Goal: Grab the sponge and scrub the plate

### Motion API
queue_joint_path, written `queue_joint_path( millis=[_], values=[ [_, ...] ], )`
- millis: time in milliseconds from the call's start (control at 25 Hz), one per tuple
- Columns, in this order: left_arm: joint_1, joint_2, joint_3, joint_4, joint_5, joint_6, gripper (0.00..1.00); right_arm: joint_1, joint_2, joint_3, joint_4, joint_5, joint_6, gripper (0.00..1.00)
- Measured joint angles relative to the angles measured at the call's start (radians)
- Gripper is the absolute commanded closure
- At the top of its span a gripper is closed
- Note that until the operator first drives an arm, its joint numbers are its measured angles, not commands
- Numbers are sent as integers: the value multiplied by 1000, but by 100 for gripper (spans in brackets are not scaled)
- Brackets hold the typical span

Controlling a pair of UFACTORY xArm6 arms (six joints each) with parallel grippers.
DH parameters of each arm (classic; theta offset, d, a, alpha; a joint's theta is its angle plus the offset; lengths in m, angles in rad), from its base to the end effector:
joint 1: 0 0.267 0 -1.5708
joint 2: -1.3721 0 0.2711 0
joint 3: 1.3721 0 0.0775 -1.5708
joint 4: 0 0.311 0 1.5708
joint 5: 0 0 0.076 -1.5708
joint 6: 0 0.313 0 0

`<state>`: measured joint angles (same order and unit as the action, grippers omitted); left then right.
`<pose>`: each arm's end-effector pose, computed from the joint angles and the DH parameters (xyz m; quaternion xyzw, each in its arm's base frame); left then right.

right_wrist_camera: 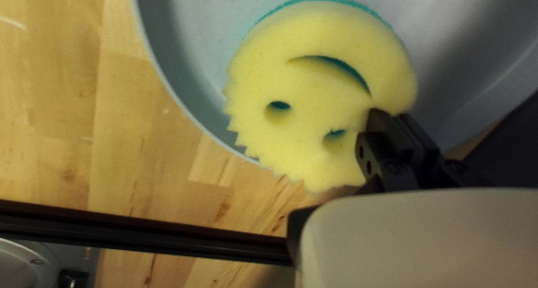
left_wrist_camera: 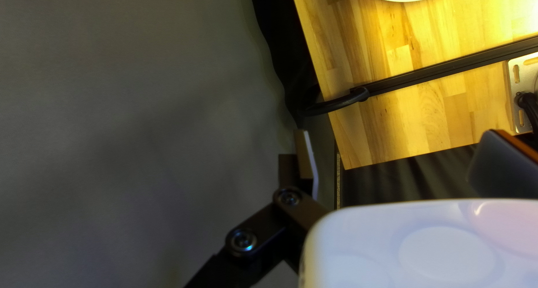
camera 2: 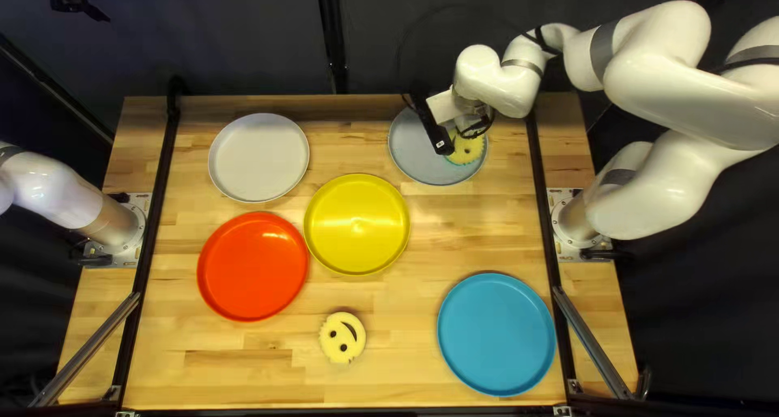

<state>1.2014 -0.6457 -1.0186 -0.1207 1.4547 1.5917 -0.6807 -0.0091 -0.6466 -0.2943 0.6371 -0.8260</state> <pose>0.1511 0.2895 0.3295 -0.9740 0.1918 -0.0775 0.0924 0.2789 -0.2725 0.0257 0.9780 0.1885 -0.0537 0.0707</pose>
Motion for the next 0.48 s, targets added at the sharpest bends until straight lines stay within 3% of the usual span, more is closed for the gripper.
queue_joint_path(
  millis=[280,480],
  values=[
    [0,0,0,0,0,0,0,-12,105,-111,14,1,-17,100],
    [0,0,0,0,0,0,0,-4,117,-116,18,-8,-21,100]
  ],
)
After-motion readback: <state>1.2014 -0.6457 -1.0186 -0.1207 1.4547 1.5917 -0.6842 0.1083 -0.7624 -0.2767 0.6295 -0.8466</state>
